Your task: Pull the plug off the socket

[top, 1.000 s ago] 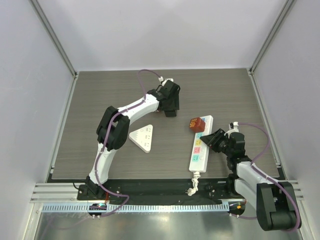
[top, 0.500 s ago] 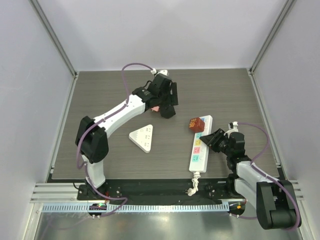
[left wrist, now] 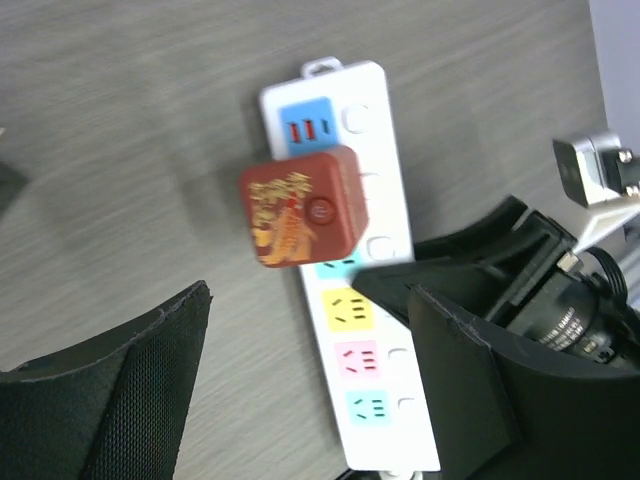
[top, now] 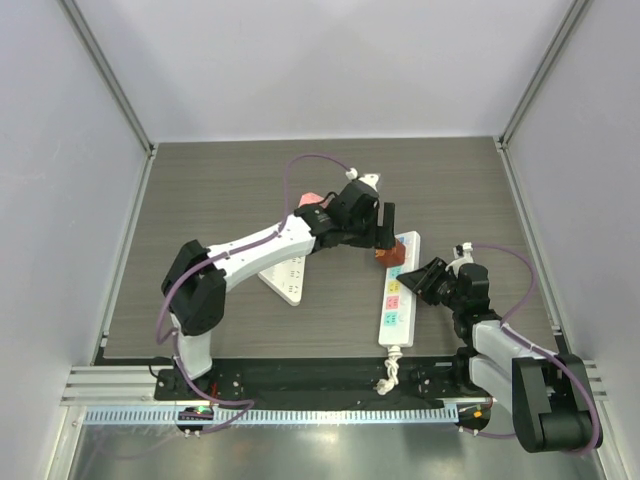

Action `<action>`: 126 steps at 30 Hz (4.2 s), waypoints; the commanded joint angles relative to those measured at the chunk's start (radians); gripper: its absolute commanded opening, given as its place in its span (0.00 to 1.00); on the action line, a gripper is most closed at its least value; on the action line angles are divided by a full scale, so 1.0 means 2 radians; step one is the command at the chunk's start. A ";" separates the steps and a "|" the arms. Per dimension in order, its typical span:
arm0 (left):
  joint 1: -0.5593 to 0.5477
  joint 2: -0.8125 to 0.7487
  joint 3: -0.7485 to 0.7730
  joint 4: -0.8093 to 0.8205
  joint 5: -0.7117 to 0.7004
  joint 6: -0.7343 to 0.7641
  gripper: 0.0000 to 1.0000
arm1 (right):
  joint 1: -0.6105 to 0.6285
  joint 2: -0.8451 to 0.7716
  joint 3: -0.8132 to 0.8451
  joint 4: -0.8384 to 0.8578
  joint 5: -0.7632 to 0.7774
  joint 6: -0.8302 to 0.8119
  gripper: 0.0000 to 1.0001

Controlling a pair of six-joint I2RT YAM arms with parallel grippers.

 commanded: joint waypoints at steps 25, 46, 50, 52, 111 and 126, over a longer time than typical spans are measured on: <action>-0.011 0.109 0.011 0.090 0.069 -0.072 0.85 | -0.001 0.008 0.013 0.041 -0.018 -0.037 0.01; -0.011 0.045 -0.085 0.165 0.082 -0.089 0.00 | -0.001 0.000 0.011 0.039 -0.015 -0.038 0.01; -0.011 0.015 -0.138 0.234 0.115 -0.127 0.00 | -0.001 -0.008 0.008 0.041 -0.012 -0.040 0.01; -0.011 0.008 -0.144 0.243 0.120 -0.140 0.00 | -0.001 -0.008 0.010 0.037 -0.007 -0.041 0.01; -0.060 -0.109 -0.137 0.155 0.020 -0.125 0.00 | 0.034 0.032 0.044 -0.032 0.106 -0.044 0.01; 0.032 -0.096 -0.109 0.084 0.046 -0.084 0.00 | 0.040 -0.053 0.017 -0.023 0.081 -0.051 0.01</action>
